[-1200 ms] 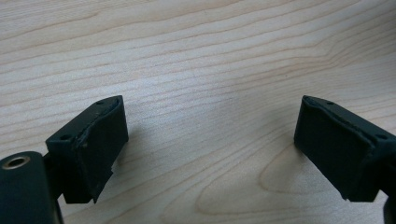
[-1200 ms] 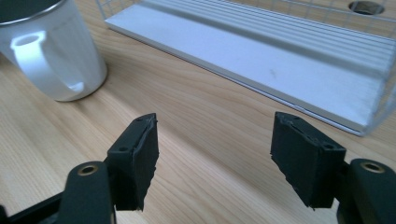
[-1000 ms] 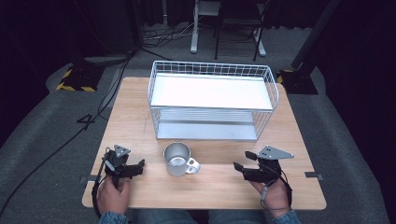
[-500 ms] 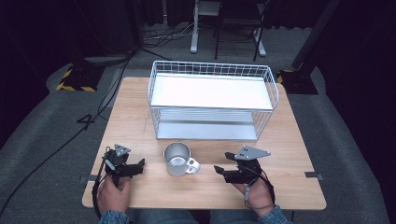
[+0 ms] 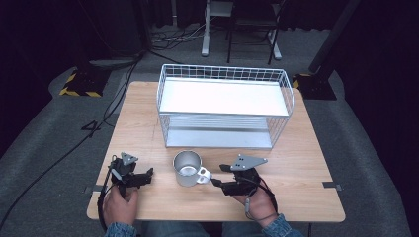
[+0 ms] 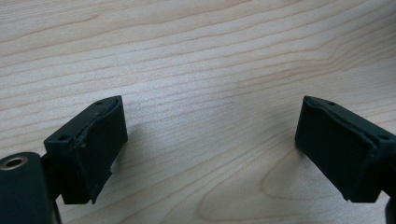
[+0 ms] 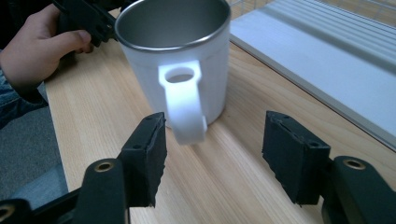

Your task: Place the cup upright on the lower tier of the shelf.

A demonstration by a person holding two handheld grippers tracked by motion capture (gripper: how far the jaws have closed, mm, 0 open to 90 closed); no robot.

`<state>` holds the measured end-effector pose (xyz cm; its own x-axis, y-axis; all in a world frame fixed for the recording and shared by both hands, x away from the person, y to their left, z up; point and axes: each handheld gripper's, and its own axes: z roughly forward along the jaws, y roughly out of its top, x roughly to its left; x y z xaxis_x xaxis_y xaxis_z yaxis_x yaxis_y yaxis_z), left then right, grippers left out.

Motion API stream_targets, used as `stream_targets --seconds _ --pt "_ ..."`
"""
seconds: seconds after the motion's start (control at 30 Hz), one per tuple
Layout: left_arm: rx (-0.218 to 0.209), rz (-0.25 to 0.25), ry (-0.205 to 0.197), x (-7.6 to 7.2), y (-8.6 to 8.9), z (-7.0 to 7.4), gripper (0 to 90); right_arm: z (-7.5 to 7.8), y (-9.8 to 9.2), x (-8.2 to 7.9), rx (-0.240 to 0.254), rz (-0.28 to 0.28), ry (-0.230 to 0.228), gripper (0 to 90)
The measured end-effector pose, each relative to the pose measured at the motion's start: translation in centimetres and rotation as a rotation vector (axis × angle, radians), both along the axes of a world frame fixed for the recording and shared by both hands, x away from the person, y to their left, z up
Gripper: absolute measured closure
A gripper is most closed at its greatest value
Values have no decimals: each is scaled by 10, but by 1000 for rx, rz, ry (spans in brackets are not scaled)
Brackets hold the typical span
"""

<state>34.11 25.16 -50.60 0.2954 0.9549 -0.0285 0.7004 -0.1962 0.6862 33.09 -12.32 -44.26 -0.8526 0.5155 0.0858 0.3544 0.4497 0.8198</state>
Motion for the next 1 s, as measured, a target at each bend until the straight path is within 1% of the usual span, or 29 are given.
stream_targets --seconds 0.17,0.23,0.33,0.5,0.53,0.57,0.73,0.8,0.9,0.93,1.0 --pt "0 0 0 0 0 0 96 -2 7 1 -1 21 3 410" --pt "0 0 0 0 0 0 95 -3 11 1 -6 34 7 435" --pt "0 -1 0 0 0 0 96 -4 15 2 -18 37 11 449" --pt "0 0 0 0 0 0 95 -5 21 4 -22 51 17 514" --pt "1 -1 0 0 0 0 96 -5 24 5 -31 58 14 547" --pt "0 0 0 0 0 0 96 -5 24 5 -31 58 14 547" --pt "0 0 0 0 0 0 95 -8 30 10 -44 61 29 618" --pt "0 0 0 0 0 0 96 -8 30 11 -44 62 30 625" --pt "0 0 0 0 0 0 96 -8 32 12 -52 67 24 665" --pt "0 0 0 0 0 0 96 -8 33 12 -57 76 25 690" --pt "0 -1 0 0 0 0 95 -7 33 12 -61 78 19 694"
